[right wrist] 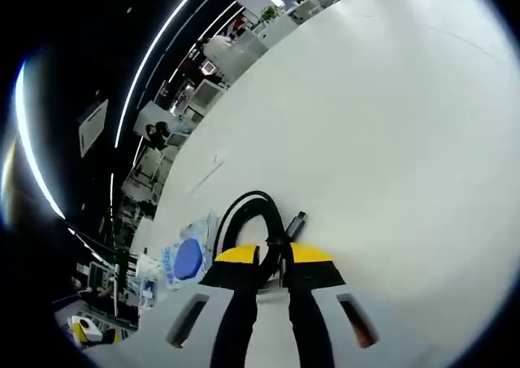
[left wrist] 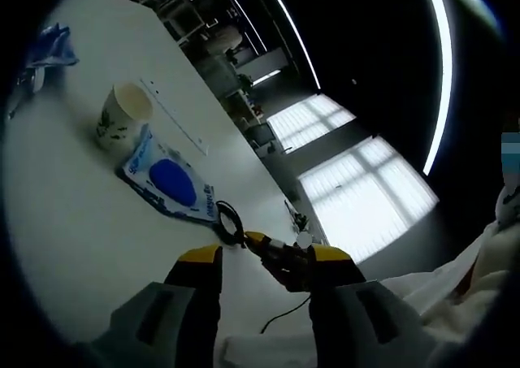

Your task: Arrange the tabletop items into an orderly group along one side of the table until the central work area is clear of visible clutter.

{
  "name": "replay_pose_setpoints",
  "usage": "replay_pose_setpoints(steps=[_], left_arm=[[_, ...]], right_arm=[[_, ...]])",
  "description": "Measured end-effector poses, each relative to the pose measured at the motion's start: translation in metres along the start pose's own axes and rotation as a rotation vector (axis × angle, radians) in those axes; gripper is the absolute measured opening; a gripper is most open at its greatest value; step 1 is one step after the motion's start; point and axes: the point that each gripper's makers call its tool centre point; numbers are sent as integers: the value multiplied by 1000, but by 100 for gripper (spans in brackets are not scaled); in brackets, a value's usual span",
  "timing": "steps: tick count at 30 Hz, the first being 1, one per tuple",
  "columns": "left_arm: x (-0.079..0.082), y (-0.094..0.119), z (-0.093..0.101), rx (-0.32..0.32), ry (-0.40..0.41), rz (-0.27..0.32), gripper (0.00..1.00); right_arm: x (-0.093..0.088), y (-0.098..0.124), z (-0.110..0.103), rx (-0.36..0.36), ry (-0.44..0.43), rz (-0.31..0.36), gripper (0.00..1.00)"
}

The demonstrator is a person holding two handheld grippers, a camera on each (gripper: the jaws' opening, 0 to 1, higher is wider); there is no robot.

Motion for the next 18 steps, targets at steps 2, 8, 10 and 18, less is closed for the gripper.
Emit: replay_pose_setpoints(steps=[2, 8, 10, 18], left_arm=[[0, 0, 0, -2, -2, -1, 42], [0, 2, 0, -8, -7, -2, 43], [0, 2, 0, -10, -10, -1, 43], [-3, 8, -1, -7, -24, -3, 43]], right_arm=[[2, 3, -1, 0, 12, 7, 17], [3, 9, -4, 9, 70, 24, 28], [7, 11, -3, 7, 156, 50, 26], [-12, 26, -19, 1, 384, -28, 37]])
Point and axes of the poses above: the point that each gripper's makers call its tool centre point, and the gripper's own axes: y roughly backward along the fingers, z roughly to its right, x roughly out of its top, and after that the axes turned 5 degrees about y, right-handed
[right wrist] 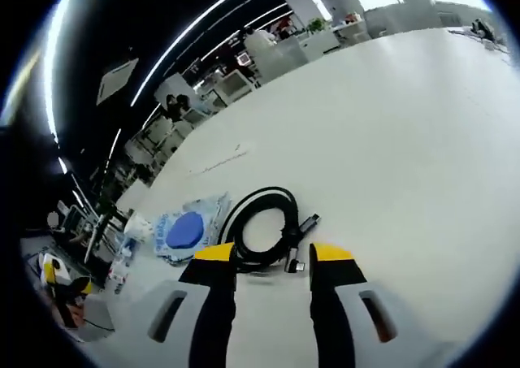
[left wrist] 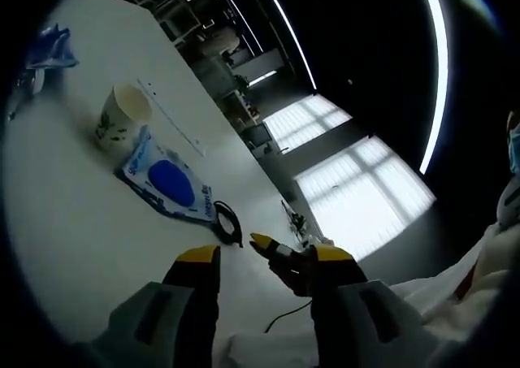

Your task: Arrange the tabletop items into an orderly group along one side of the table until the central work area is clear of visible clutter.

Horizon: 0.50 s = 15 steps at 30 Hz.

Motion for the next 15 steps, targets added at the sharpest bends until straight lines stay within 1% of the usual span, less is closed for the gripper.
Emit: replay_pose_setpoints(steps=[4, 9, 11, 15], left_arm=[[-2, 2, -2, 9, -16, -9, 44], [-2, 4, -3, 15, -30, -12, 45], [-3, 5, -4, 16, -33, -13, 46], [-6, 5, -5, 14, -30, -25, 45]], right_arm=[[-6, 4, -9, 8, -5, -25, 42], [-18, 11, -18, 18, 64, -80, 52], [-22, 15, -21, 18, 81, -90, 56], [-30, 26, -26, 27, 74, -111, 60]])
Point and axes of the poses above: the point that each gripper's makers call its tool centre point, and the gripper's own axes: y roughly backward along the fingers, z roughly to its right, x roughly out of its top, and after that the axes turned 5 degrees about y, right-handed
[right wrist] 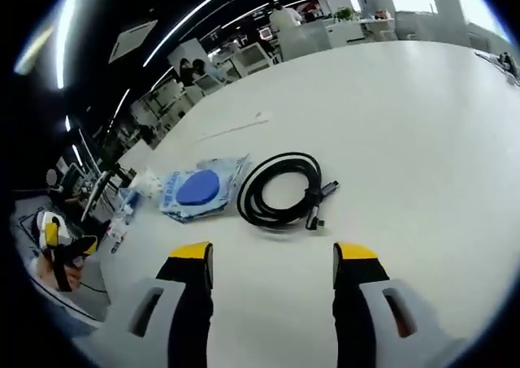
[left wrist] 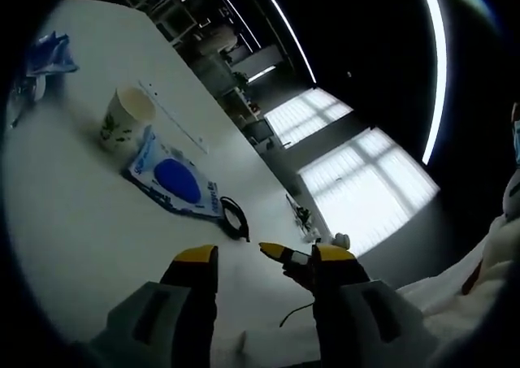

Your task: Arrange the tabletop items into an orderly group along one side of the table until the central work area is clear of visible clutter.

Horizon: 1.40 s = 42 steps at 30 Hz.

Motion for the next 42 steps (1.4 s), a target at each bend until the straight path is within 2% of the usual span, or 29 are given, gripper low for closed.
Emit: replay_pose_setpoints(steps=[9, 20, 23, 27, 42], left_arm=[[-5, -5, -3, 2, -3, -27, 48], [3, -6, -2, 5, -21, -29, 49], [7, -4, -2, 12, -32, -19, 50], [11, 0, -8, 29, -46, -10, 51], [17, 7, -16, 64, -61, 10, 51]], right_arm=[[-11, 32, -15, -1, 7, -10, 64], [-28, 61, -32, -20, -90, 34, 64], [-31, 65, -36, -20, -108, 40, 64], [-33, 67, -38, -26, -87, 37, 64], [-48, 70, -31, -33, -115, 13, 62]])
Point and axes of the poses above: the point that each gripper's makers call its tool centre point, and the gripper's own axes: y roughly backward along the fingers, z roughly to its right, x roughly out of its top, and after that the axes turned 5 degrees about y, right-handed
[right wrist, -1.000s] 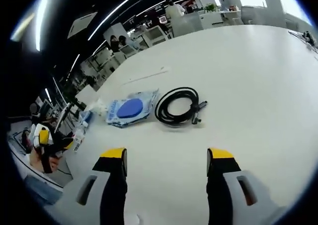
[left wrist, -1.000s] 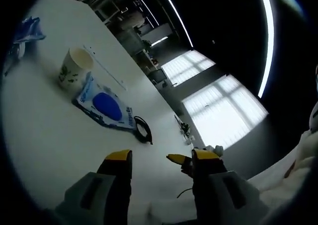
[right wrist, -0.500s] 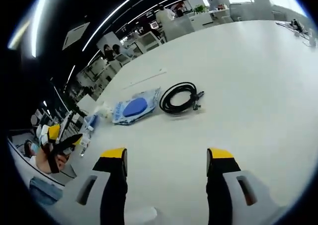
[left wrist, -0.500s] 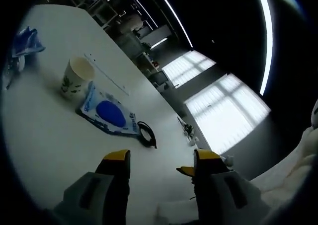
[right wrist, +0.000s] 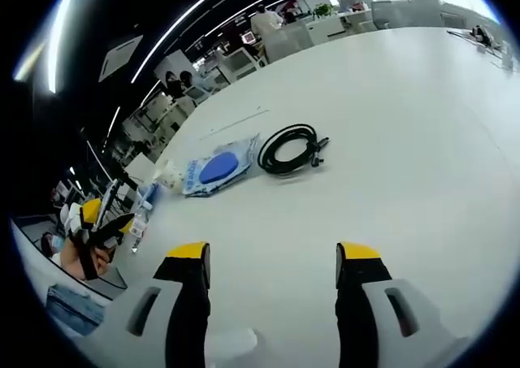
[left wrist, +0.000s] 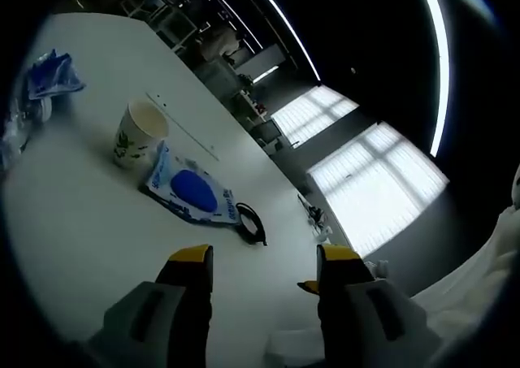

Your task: Arrange the tabletop items into an orderly group along one side of the table until the central work area is clear of visible clutter.

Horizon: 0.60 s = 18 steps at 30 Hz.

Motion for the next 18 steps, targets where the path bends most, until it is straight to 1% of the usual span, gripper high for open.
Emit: replay_pose_setpoints(steps=[10, 18], left_arm=[[7, 3, -8, 19, -4, 15, 51], [7, 3, -14, 31, 1, 18, 50]], right_arm=[[-13, 4, 3, -5, -24, -20, 61], [-11, 4, 4, -10, -30, -17, 61]])
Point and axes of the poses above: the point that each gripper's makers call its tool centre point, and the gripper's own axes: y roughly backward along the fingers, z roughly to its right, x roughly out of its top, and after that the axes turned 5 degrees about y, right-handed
